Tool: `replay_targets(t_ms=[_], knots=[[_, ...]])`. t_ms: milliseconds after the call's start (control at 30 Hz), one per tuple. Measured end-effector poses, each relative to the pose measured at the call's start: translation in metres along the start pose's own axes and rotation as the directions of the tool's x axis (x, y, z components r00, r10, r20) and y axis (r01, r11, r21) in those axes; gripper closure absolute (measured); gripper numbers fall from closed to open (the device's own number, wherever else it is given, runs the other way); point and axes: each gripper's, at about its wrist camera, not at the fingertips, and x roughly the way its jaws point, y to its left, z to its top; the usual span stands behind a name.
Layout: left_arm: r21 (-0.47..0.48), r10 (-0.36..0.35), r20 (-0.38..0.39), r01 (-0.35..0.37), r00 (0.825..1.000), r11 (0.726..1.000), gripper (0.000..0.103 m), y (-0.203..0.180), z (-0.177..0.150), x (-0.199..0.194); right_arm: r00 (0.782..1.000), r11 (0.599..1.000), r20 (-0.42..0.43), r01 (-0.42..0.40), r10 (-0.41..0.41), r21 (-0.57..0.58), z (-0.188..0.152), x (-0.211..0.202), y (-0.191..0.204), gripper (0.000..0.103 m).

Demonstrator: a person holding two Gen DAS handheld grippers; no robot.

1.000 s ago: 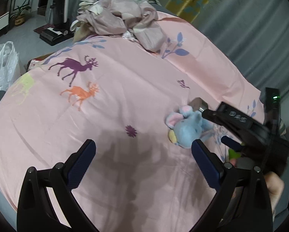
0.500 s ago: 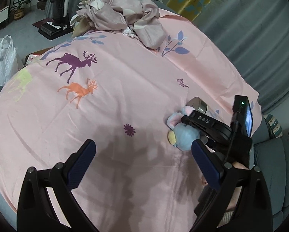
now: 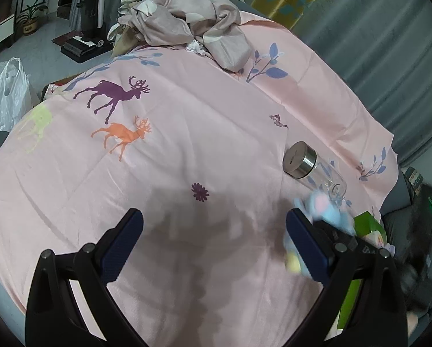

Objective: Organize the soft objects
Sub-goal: 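Close the right tool on the plush elephant's body, then lift the plush elephant with the right tool and carry it over the box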

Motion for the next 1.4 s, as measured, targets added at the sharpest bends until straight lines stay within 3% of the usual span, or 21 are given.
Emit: replay_targets(t_ms=[233, 333, 433, 500, 567, 733, 800, 967, 1167, 1300, 1400], knots=[[0.047, 0.006, -0.033, -0.004, 0.999, 0.999, 0.004, -0.008, -0.007, 0.006, 0.997, 1.0, -0.073, -0.008, 0.009, 0.012, -0.035, -0.004, -0.018, 0.052], [0.081, -0.02, -0.077, 0.026, 0.997, 0.996, 0.004, -0.014, -0.014, 0.011, 0.994, 0.997, -0.108, -0.019, 0.027, 0.069, -0.039, 0.003, -0.031, 0.051], [0.102, -0.058, -0.147, 0.074, 0.987, 0.992, 0.004, -0.018, -0.021, 0.018, 0.993, 0.995, -0.11, -0.037, 0.048, 0.096, -0.041, 0.0, -0.04, 0.043], [0.092, -0.106, -0.2, 0.126, 0.974, 0.988, 0.004, -0.018, -0.025, 0.022, 0.997, 0.993, -0.058, -0.046, 0.053, 0.105, -0.041, -0.013, -0.044, 0.029], [0.074, -0.158, -0.25, 0.182, 0.955, 0.981, 0.004, -0.019, -0.028, 0.024, 0.998, 0.992, -0.008, -0.059, 0.06, 0.111, -0.041, -0.027, -0.048, 0.024], [0.116, -0.246, -0.358, 0.305, 0.901, 0.945, 0.003, -0.037, -0.045, 0.029, 0.994, 0.98, 0.026, -0.106, 0.103, 0.168, -0.043, -0.037, -0.06, 0.023], [0.139, -0.271, -0.411, 0.353, 0.87, 0.925, 0.003, -0.047, -0.055, 0.032, 0.993, 0.977, 0.012, -0.117, 0.117, 0.179, -0.044, -0.034, -0.06, 0.023], [0.147, -0.266, -0.479, 0.375, 0.836, 0.915, 0.003, -0.061, -0.076, 0.047, 0.988, 0.971, -0.036, -0.142, 0.151, 0.195, -0.046, -0.022, -0.06, 0.023], [0.144, -0.242, -0.496, 0.354, 0.834, 0.924, 0.011, -0.064, -0.084, 0.063, 0.978, 0.964, -0.064, -0.182, 0.197, 0.193, -0.046, -0.006, -0.054, 0.023], [0.156, -0.224, -0.454, 0.324, 0.862, 0.933, 0.025, -0.063, -0.083, 0.064, 0.972, 0.954, -0.069, -0.204, 0.224, 0.219, -0.047, 0.002, -0.058, 0.023], [0.14, -0.253, -0.46, 0.351, 0.851, 0.926, 0.034, -0.064, -0.083, 0.064, 0.98, 0.962, -0.075, -0.165, 0.184, 0.216, -0.049, 0.005, -0.057, 0.023]])
